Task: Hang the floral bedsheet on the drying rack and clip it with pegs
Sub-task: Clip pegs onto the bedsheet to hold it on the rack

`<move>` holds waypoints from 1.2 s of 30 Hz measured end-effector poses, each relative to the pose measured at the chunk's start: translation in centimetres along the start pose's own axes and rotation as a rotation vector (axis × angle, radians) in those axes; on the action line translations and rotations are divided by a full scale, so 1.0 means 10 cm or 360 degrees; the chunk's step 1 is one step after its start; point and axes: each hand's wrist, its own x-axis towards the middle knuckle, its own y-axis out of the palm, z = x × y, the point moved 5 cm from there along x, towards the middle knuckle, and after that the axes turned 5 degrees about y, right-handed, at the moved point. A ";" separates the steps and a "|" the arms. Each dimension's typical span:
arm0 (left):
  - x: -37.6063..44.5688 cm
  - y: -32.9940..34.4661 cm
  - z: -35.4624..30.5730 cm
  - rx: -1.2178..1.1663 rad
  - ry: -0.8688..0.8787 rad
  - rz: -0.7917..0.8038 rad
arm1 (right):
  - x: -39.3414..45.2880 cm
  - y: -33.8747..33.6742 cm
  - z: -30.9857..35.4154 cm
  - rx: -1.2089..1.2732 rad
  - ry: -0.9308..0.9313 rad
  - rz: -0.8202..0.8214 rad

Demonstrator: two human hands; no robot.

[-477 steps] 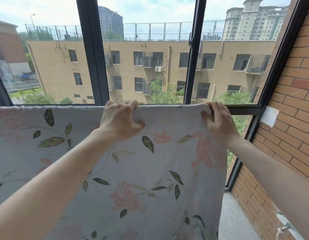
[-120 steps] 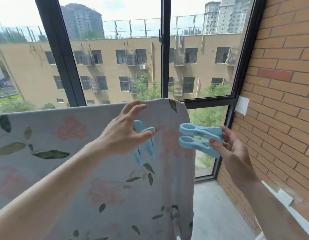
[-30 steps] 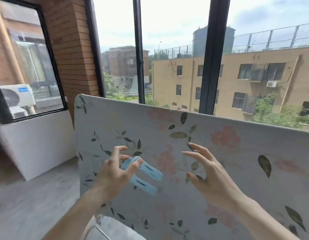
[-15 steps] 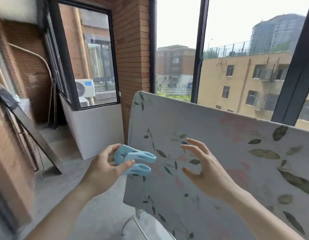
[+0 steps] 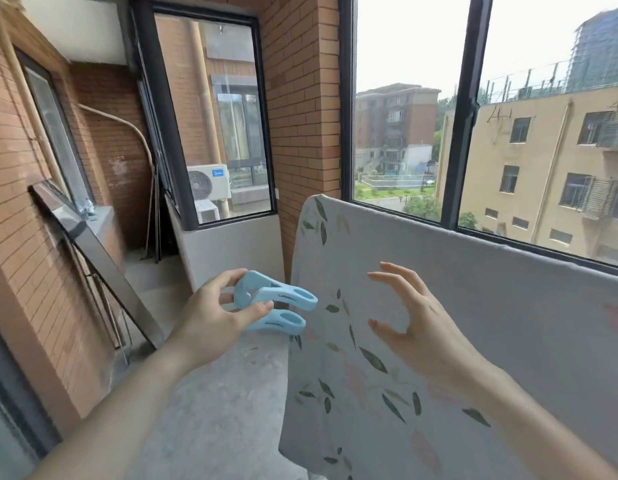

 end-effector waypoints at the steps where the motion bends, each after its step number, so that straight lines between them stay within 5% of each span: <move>1: 0.16 0.03 0.03 0.0000 -0.0001 0.0000 | 0.15 0.01 -0.05 -0.0017 -0.0013 0.0005; 17: 2.39 0.01 0.42 -0.0044 0.0206 0.0026 | 1.82 0.06 -0.23 -0.0188 -0.0127 -0.0194; 26: 3.47 0.18 0.59 -0.0178 0.0504 0.0340 | 2.15 0.12 -0.14 -0.0424 0.0080 -0.0415; 36: 4.23 0.01 0.88 -0.0220 0.0776 0.0474 | 2.89 0.55 -0.09 -0.0853 0.0590 -0.0384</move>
